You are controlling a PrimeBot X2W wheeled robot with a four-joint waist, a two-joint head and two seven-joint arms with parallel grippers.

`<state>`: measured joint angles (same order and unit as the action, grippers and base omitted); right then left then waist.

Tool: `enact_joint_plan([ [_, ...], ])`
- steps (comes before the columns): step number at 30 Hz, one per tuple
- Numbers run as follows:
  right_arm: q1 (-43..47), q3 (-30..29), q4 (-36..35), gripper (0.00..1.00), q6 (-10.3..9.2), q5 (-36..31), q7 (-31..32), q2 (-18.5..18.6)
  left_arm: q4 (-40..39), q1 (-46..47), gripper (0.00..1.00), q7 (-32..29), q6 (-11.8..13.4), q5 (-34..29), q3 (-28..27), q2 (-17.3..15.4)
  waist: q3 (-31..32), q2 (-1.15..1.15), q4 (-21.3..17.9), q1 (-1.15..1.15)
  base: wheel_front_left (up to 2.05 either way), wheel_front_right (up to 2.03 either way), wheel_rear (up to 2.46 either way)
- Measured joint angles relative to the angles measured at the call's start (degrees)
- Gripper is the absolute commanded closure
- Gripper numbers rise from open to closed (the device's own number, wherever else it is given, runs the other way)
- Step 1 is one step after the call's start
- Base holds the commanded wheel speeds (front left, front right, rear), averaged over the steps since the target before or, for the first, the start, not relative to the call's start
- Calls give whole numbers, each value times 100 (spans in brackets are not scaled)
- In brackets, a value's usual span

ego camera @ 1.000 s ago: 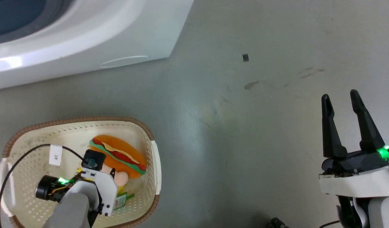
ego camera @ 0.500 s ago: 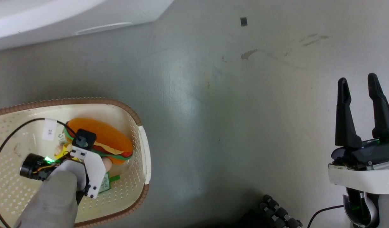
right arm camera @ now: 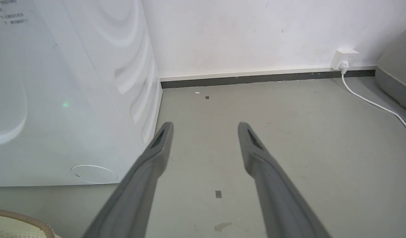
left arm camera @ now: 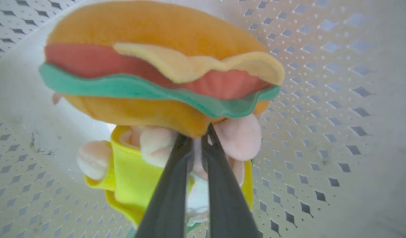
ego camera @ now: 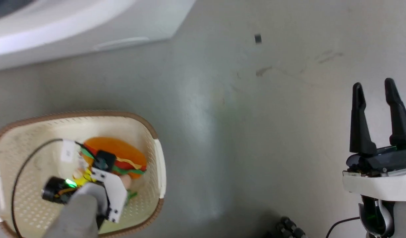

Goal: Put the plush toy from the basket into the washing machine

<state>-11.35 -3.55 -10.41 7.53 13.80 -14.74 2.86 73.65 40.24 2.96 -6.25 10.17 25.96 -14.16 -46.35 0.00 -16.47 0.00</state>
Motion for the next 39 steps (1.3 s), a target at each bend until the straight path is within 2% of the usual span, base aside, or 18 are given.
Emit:
enact_joint_plan([
  [8, 168, -65, 332, 0, 0, -252, -1, 0, 9, -580, 100, 784, -44, 567, -327, 404, 962, 0, 280, 0, 0, 0, 0],
  [16, 613, -140, 480, 0, 0, -478, -1, 0, -417, -1139, 100, 1132, -41, 676, -400, 478, 2073, 0, 669, -1, 0, 0, 0],
  [30, 1141, -180, 535, 0, 0, -525, -1, 0, -3337, -2791, 100, 1171, 521, 566, -928, 383, 3510, 0, 1405, -1, 0, 0, 0],
  [32, 1201, -166, 536, 0, 0, -521, -1, 0, -3863, -3042, 100, 1171, 673, 444, -1051, 378, 3686, 0, 1522, -1, 0, 0, 0],
  [39, 1239, -122, 537, 0, 0, -490, -1, 0, -5045, -3383, 100, 1171, 759, 249, -1349, 356, 3901, 0, 1644, -1, 0, 0, 0],
])
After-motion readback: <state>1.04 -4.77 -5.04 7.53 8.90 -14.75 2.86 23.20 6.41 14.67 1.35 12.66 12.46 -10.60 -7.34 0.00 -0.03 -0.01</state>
